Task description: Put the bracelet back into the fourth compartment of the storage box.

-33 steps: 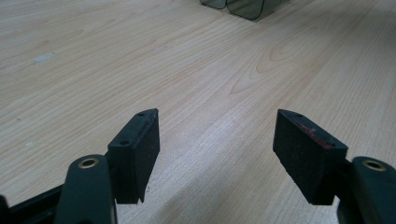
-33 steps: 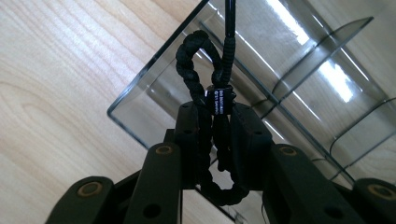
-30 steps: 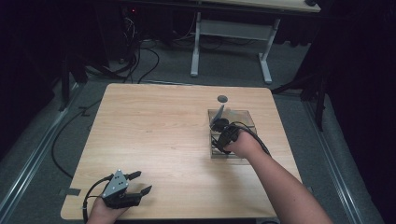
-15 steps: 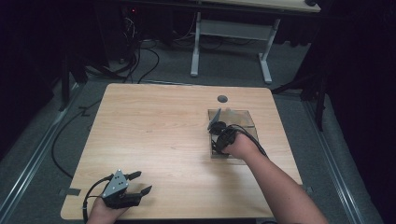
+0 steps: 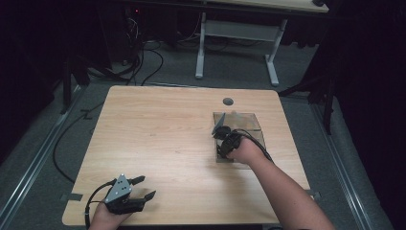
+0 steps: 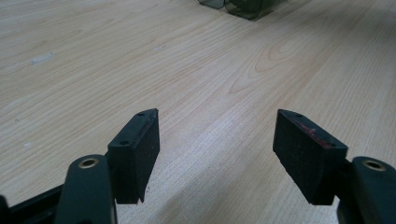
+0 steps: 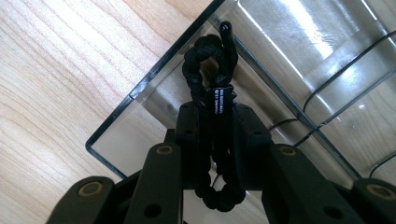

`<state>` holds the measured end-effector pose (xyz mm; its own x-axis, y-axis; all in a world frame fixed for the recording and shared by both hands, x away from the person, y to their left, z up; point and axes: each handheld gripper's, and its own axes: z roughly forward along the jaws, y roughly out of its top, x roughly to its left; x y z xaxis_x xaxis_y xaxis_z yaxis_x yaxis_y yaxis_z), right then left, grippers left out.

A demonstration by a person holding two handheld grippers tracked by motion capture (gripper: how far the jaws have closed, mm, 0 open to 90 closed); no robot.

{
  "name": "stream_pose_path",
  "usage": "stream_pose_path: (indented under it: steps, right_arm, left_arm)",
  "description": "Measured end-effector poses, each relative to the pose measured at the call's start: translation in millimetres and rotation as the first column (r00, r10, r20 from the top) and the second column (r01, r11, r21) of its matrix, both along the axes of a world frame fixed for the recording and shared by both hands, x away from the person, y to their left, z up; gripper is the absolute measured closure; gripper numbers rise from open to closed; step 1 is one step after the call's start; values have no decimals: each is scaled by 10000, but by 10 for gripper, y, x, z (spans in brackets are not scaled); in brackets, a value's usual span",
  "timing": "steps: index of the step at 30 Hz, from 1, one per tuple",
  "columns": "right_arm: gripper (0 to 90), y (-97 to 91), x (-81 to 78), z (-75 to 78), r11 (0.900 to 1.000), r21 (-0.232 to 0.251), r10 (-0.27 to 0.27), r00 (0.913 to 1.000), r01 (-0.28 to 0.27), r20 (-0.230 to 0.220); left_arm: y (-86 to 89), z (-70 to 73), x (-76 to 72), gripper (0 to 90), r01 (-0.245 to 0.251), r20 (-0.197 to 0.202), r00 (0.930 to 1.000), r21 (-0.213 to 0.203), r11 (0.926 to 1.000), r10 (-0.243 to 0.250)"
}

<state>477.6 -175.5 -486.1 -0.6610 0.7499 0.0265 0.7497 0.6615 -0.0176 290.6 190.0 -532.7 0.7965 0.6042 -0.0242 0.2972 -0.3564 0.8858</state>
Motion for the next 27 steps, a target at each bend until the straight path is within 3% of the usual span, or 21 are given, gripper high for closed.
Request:
stream_pose_path:
  steps: [4, 7, 11, 13, 15, 17, 20, 21, 22, 23, 24, 26, 27]
  right_arm:
    - [727, 1, -8, 2, 10000, -2, -91, 10000, 91, -6]
    - [667, -10, -8, 1, 9999, 21, -113, 9999, 113, -31]
    - [646, -22, -24, 57, 9985, 202, -499, 9987, 500, -68]
    - [642, -41, -16, 92, 9994, 264, -207, 9998, 207, 9]
    - [640, -43, -32, 137, 9987, 327, -400, 9992, 399, 37]
    - [638, -66, -25, 185, 9990, 388, -208, 9996, 200, 190]
    - [647, -76, -50, 268, 9975, 413, -584, 9981, 576, 189]
    - [654, -104, -28, 284, 9990, 450, -100, 9992, 82, 388]
    - [659, -86, -64, 321, 9964, 387, -758, 9968, 748, 240]
    - [666, -115, -43, 339, 9984, 494, -311, 9986, 289, 440]
    - [674, -109, -61, 371, 9969, 457, -660, 9972, 644, 348]
    - [680, -133, -55, 395, 9978, 565, -366, 9980, 336, 524]
    - [683, -126, -72, 412, 9969, 542, -601, 9970, 574, 494]
  left_arm:
    - [0, 0, 0, 322, -2, 0, 10000, -4, 10000, 2]
    - [5, -1, 1, 321, -22, -15, 10000, -56, 10000, 22]
    - [3, -1, 2, 321, -28, -17, 10000, -49, 10000, 28]
    - [3, 1, 2, 321, -12, -31, 10000, -16, 10000, 12]
    - [2, 1, 2, 321, -14, -30, 10000, -14, 10000, 14]
    - [2, 1, 2, 321, -16, -27, 10000, -6, 10000, 16]
    - [1, 0, 1, 321, -32, -15, 10000, -32, 10000, 31]
    - [3, 1, 1, 321, -25, -27, 10000, -15, 10000, 24]
    - [2, 1, 1, 321, -28, -26, 10000, -12, 10000, 28]
    - [1, 0, 1, 321, -36, -12, 10000, -16, 10000, 36]
    - [0, 0, 1, 321, -33, -14, 10000, -12, 10000, 33]
    - [0, 0, 1, 321, -37, -14, 10000, -12, 10000, 37]
    - [0, 0, 1, 321, -40, -12, 10000, -15, 10000, 40]
